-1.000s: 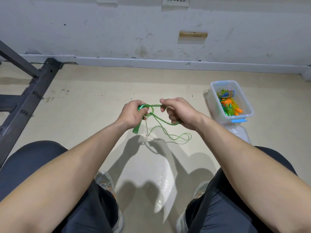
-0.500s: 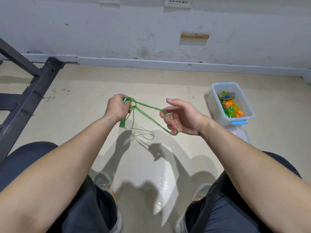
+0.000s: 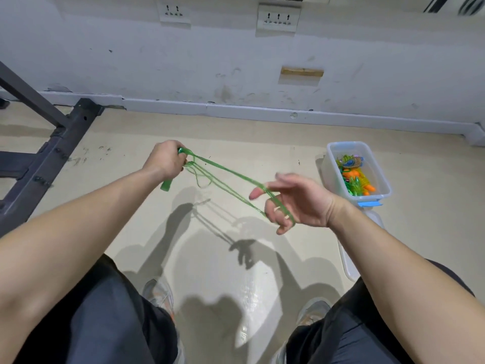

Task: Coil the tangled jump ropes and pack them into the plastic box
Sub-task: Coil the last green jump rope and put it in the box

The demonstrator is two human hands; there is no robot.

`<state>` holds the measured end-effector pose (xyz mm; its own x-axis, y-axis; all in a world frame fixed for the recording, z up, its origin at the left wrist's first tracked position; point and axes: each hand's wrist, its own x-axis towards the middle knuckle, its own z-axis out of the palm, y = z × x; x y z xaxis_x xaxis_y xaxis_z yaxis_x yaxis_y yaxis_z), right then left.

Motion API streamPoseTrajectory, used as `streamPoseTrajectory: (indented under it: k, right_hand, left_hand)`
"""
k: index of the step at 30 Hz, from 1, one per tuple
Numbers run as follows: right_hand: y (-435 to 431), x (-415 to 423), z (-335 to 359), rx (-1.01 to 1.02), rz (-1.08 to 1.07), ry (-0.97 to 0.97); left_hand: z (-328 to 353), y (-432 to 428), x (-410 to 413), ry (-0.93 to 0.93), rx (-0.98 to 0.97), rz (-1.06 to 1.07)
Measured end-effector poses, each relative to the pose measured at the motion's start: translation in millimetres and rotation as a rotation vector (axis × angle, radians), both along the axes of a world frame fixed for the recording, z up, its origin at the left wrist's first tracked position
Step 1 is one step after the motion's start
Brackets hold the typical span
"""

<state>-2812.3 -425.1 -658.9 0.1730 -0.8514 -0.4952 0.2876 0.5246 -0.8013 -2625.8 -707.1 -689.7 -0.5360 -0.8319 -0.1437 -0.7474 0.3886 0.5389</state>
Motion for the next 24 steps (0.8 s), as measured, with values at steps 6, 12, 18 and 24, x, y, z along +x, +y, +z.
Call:
streamPoseTrajectory:
  k: [6, 12, 18, 24]
  right_hand:
    - [7.6, -0.7, -31.3, 0.236, 0.136, 0.769]
    - [22.9, 1.9, -47.6, 0.590, 0.354, 0.785]
    - [16.1, 12.0, -52.2, 0.438, 0.451, 0.785]
    - [-4.9, 18.1, -51.8, 0.306, 0.517, 1.146]
  left_hand:
    - [3.3, -16.0, 6.7, -0.030, -0.072, 0.007]
    - [5.2, -0.7, 5.6, 0.106, -0.004, 0.075]
    - [2.8, 30.9, -13.7, 0.246, 0.081, 0.004]
    - [22.4, 63.6, -26.9, 0.402, 0.181, -0.079]
